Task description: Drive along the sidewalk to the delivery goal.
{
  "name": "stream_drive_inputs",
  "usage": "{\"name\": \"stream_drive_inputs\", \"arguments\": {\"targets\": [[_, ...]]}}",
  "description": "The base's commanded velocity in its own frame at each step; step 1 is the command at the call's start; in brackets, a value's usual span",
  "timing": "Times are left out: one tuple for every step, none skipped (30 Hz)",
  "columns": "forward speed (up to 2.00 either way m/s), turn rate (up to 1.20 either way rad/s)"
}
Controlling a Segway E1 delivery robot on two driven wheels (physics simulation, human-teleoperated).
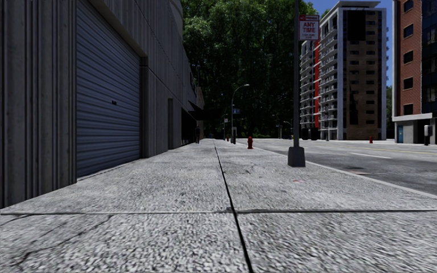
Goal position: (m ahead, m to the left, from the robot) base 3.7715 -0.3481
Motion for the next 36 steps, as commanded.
{"name": "stream_drive_inputs", "arguments": {"targets": [[1.80,-0.17],[1.79,-0.17],[1.78,-0.18],[1.78,-0.23],[1.78,-0.24],[1.77,-0.25],[1.77,-0.25],[1.77,-0.25],[1.77,-0.25],[1.74,-0.25],[1.72,-0.25],[1.72,-0.25],[1.72,-0.25],[1.72,-0.25],[1.72,-0.25],[1.72,-0.25],[1.72,-0.25],[1.72,-0.25],[1.72,-0.25],[1.72,-0.25],[1.72,-0.26],[1.72,-0.26],[1.72,-0.26],[1.72,-0.26],[1.72,-0.26],[1.72,-0.26],[1.72,-0.26],[1.72,-0.26],[1.71,-0.26],[1.71,-0.26],[1.71,-0.26],[1.71,-0.26],[1.71,-0.26],[1.71,-0.26],[1.71,-0.26],[1.71,-0.26]]}}
